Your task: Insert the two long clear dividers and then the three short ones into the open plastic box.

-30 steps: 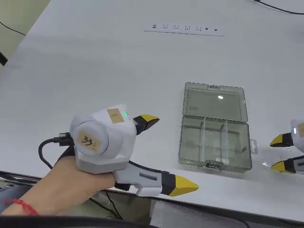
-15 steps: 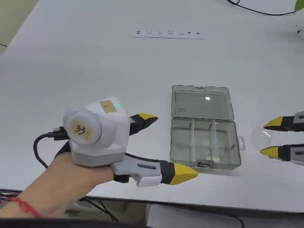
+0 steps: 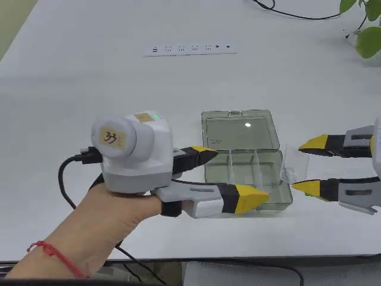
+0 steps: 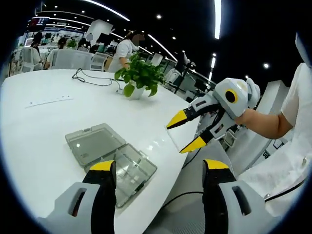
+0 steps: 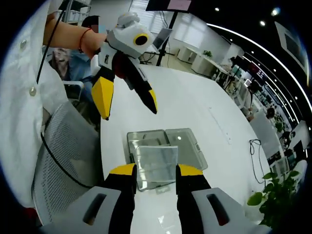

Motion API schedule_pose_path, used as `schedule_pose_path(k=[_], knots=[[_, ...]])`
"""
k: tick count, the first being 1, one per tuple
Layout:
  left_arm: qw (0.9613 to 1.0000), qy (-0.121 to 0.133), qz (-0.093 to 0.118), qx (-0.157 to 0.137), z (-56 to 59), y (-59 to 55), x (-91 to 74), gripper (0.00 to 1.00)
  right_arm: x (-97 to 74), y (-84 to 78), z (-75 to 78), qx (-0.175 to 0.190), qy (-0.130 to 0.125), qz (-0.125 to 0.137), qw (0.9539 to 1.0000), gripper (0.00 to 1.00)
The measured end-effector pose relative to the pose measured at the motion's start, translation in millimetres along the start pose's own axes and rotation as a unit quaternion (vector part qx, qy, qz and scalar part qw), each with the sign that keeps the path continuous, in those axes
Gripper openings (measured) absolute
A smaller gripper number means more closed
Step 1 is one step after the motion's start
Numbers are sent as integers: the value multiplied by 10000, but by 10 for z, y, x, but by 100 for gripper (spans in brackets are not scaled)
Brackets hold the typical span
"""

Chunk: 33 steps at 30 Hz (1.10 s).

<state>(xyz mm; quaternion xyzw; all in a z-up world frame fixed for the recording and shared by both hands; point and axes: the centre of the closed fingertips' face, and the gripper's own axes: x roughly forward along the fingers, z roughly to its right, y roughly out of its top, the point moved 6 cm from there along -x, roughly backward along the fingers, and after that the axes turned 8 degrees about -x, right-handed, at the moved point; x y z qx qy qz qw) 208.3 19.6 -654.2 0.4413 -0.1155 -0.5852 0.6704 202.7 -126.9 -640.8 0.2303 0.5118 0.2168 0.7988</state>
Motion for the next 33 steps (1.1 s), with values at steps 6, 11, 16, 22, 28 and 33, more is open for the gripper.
schedule_pose_path(k=[6, 11, 16, 22, 28, 33], knots=[[9985, -261, -49, -473, 115, 38, 105, 61, 30, 122, -69, -138, -1, 33, 9999, 32], [9960, -354, -69, -817, 153, 45, 173, 48, 46, 206, -107, -294, -19, -10, 9996, 32], [9921, -494, -76, -1150, 188, 29, 225, 33, 44, 268, -126, -425, -30, -33, 9991, 32], [9886, -604, -134, -1370, 214, -3, 259, 19, 35, 314, -150, -570, -26, -70, 9983, 32], [9867, -660, -135, -1483, 214, -10, 270, 10, 36, 344, -160, -693, -14, -114, 9975, 32], [9860, -690, -128, -1514, 211, -16, 266, 5, 35, 354, -160, -726, -9, -124, 9973, 32]])
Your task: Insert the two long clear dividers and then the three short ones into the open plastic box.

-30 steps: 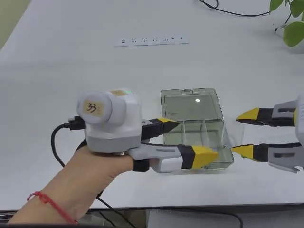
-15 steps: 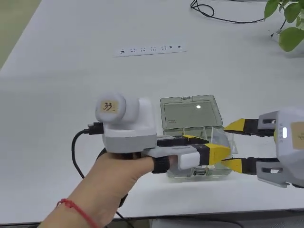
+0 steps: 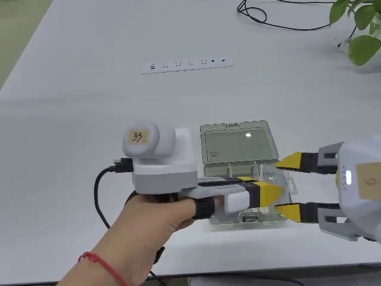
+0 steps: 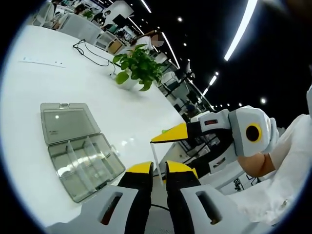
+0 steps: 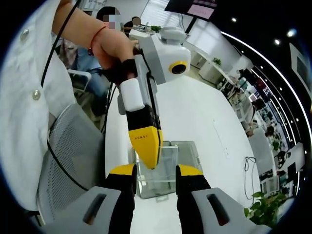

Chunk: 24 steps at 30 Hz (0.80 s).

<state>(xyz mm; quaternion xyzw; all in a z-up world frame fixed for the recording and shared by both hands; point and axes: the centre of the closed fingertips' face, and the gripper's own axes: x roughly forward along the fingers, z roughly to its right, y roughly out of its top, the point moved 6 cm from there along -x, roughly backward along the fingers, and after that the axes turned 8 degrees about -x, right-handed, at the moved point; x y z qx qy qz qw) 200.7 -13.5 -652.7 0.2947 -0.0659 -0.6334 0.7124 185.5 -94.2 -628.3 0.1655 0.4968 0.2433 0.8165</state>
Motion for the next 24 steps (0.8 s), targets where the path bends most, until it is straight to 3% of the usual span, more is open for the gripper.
schedule_pose_path(k=[4, 17, 24], knots=[[10000, -3, 6, -5, -9, -3, 0, 1, 0, -5, -3, -32, 9, -31, 10000, 32], [9995, 8, 166, -266, -48, -13, -10, 0, 5, 6, 6, -132, -6, -52, 9999, 33], [9995, 39, 221, -217, -68, 2, -15, 0, -17, 14, 57, -18, -31, 3, 10000, 33]])
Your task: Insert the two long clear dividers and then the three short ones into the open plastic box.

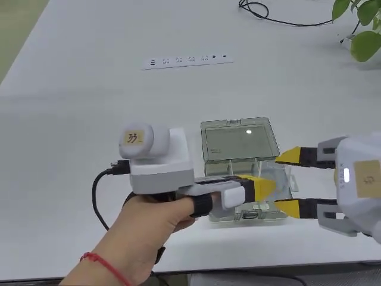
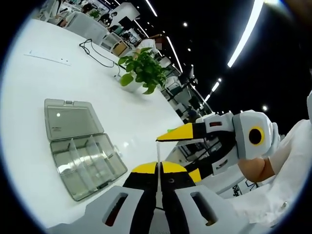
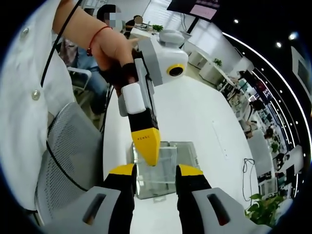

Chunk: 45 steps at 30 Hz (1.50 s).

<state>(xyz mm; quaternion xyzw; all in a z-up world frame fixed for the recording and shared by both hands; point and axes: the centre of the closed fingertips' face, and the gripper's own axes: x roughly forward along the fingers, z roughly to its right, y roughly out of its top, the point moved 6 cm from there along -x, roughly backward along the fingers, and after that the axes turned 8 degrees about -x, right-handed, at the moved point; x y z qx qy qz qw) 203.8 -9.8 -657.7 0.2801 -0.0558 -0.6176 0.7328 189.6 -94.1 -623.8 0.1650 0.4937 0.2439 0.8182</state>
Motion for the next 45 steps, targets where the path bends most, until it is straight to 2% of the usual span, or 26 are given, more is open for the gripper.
schedule_pose_path(k=[3, 4, 7, 8, 10, 13, 15, 17, 18, 19, 20, 22, 23, 27, 30, 34, 45], knots=[[9998, 15, -19, 210, -5, 8, -21, 0, -38, -6, 44, 267, 51, 174, 9995, 33], [9993, -6, -33, 379, -1, 9, -32, 0, -58, -5, 67, 493, 108, 308, 9982, 33], [9964, -124, -68, 830, 24, 6, -65, 0, -107, -12, 128, 800, 276, 557, 9949, 32], [9950, -176, -78, 980, 35, 4, -75, 0, -127, -16, 141, 925, 434, 650, 9926, 32], [9893, -248, -77, 1435, 59, -1, -99, 0, -144, -48, 161, 1088, 703, 813, 9882, 30], [9840, -317, -156, 1746, 75, -27, -126, 0, -176, -42, 205, 1226, 984, 1014, 9823, 29], [9758, -423, -218, 2133, 98, -48, -146, 0, -189, -38, 218, 1299, 1224, 1133, 9774, 26], [9709, -515, -354, 2314, 115, -83, -151, 0, -189, -46, 244, 1322, 1490, 1249, 9720, 24], [9711, -496, -425, 2298, 115, -104, -155, 0, -190, -36, 241, 1314, 1589, 1271, 9702, 22], [9661, -513, -449, 2492, 119, -112, -155, 0, -188, -33, 236, 1291, 1752, 1296, 9674, 20], [9627, -553, -472, 2604, 130, -124, -159, 0, -195, -5, 217, 1293, 1821, 1294, 9661, 18], [9596, -590, -503, 2704, 152, -146, -167, 0, -185, 23, 183, 1308, 2085, 1302, 9605, 17], [9566, -627, -506, 2801, 164, -151, -172, 0, -181, 33, 166, 1281, 2226, 1312, 9575, 17], [9488, -682, -461, 3050, 189, -156, -191, 0, -141, 45, 162, 1258, 2440, 1324, 9524, 14], [9453, -764, -401, 3145, 223, -161, -210, 0, -122, 65, 160, 1295, 2619, 1364, 9466, 11], [9427, -799, -337, 3221, 237, -162, -227, 0, -116, 112, 120, 1303, 2889, 1402, 9380, 9], [9407, -874, -240, 3269, 265, -177, -261, 0, -107, 161, 89, 1228, 3146, 1445, 9301, 3]])
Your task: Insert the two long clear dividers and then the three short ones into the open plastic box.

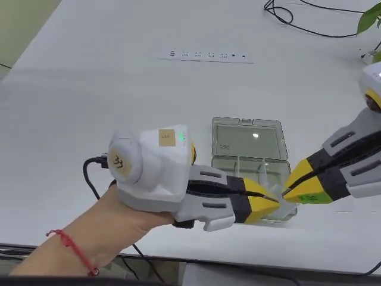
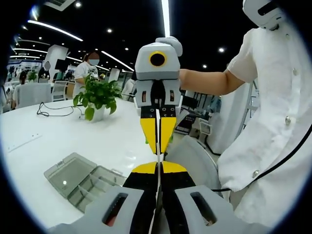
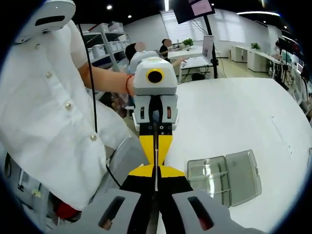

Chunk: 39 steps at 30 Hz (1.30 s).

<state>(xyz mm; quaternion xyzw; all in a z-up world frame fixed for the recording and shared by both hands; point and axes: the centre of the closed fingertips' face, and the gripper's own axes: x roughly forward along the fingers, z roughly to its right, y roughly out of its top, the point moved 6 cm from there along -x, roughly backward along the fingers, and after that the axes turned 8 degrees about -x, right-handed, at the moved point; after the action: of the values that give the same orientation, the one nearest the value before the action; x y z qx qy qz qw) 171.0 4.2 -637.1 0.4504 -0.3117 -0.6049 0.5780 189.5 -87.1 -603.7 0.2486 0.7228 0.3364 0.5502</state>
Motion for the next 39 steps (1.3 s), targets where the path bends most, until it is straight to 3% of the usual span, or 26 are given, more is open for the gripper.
schedule_pose_path(k=[17, 26, 35, 39], knots=[[9997, 35, -68, 242, 11, -42, 7, 0, 24, -14, -4, -49, 70, -63, 9999, 3], [9993, 222, -180, 254, -32, -123, -45, 0, 1, -12, 31, -44, -5, -49, 10000, 2], [9965, 618, -451, 326, -144, -279, -152, 14, -37, 6, 121, -32, -205, -1, 9998, 2], [9937, 844, -605, 431, -208, -351, -194, 28, -39, 17, 183, -37, -329, -10, 9995, 2]])
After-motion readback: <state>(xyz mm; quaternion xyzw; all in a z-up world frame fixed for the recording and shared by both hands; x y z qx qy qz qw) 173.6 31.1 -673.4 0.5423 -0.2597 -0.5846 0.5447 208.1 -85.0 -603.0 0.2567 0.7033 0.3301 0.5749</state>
